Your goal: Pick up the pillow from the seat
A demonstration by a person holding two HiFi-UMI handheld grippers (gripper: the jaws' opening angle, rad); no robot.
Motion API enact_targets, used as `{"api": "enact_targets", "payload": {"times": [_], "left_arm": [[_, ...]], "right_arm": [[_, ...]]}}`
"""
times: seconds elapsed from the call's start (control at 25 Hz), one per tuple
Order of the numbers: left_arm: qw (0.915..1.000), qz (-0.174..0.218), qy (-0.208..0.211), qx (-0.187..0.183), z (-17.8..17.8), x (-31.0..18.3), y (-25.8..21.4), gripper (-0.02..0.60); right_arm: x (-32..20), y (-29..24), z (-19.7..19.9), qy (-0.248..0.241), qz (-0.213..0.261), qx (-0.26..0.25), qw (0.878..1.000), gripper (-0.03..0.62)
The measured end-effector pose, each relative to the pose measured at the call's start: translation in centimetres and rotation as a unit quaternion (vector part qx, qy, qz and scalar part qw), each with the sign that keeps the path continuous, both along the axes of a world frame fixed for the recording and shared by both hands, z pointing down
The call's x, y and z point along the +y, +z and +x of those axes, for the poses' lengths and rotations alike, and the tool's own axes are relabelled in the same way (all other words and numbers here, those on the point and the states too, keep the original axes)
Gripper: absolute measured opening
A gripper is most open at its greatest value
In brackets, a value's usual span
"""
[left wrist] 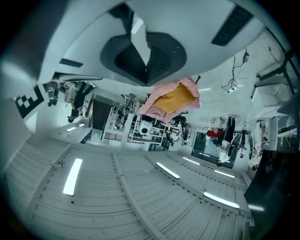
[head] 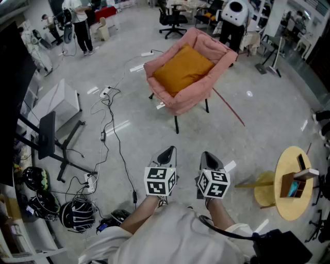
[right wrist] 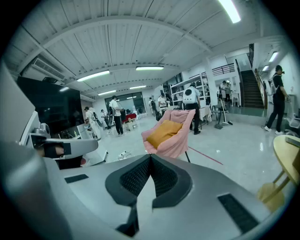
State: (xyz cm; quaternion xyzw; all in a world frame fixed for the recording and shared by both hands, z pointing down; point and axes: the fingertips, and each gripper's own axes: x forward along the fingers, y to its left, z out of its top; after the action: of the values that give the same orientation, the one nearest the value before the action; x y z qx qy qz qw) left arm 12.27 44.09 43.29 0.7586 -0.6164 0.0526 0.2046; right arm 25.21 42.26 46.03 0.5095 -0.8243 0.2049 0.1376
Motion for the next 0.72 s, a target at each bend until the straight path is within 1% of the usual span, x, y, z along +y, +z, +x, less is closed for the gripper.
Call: {"api": "enact_targets", "payload": {"times": [0.44,0.56,0.72], "left_arm": [[0.9999,0.005,0.009,-0.005,-4.6,-1.6,-0.2,0.008],[0.9999,0.007,0.013,-0.008,-6.0,-1.7,0.0,0.008],[0.9999,0.001,0.011,-0.006,-7.6,-2.2,0.7,0.008]], "right_arm": [[-1.5,0.2,-4.8,0.001,0.003,-0.002,1.0,0.028],[-1.9,0.4,-5.7,0.015,0.004,-0.008,1.0,0.029],[-1.9,1.3,-5.9,0.035,-0.01,-0.012,0.999,0.03]]}}
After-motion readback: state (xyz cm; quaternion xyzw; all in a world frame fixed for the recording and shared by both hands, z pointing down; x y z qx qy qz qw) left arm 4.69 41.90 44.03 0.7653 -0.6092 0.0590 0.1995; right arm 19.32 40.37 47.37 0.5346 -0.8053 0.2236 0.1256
